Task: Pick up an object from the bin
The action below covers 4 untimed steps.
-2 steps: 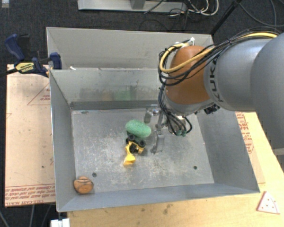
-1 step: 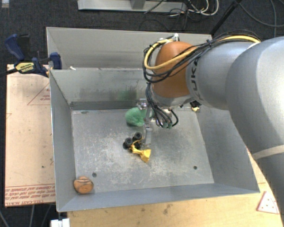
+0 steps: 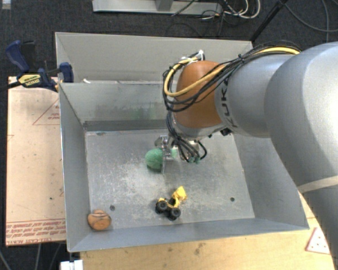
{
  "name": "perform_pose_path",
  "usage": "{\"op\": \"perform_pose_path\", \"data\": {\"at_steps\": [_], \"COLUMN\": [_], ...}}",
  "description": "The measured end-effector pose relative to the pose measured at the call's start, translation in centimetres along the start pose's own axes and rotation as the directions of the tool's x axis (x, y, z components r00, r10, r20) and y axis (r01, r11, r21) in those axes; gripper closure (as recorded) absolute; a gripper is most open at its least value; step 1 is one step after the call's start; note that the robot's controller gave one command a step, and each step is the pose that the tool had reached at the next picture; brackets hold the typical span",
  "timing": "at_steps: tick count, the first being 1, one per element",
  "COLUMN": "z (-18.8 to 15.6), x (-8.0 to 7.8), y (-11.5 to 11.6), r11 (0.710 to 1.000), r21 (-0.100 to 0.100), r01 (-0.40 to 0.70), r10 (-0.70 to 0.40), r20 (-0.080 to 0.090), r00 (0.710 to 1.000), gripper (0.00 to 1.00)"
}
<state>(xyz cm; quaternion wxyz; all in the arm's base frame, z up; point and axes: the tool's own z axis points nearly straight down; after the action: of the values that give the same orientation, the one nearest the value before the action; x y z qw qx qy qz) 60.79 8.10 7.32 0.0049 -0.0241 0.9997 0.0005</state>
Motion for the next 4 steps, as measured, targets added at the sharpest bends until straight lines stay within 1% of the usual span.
{"op": "perform_pose_path", "data": {"at_steps": [1,2,3,4], "z": [0.0,-0.3,-1.7,-3.1], "x": [0.0,0.1,0.2,0.1], "y": [0.0,0.0,0.0,0.0], "r11": [1.000,1.000,1.000,1.000], "r21": [0.000,0.000,0.000,0.000], "r01": [0.000,0.000,0.000,0.001], "r10": [0.000,0.000,0.000,-0.001], "r20": [0.000,-0.005,-0.011,-0.008], "r00": [1.000,1.000,1.000,1.000], "gripper": [1.00,1.00,1.00,1.00]}}
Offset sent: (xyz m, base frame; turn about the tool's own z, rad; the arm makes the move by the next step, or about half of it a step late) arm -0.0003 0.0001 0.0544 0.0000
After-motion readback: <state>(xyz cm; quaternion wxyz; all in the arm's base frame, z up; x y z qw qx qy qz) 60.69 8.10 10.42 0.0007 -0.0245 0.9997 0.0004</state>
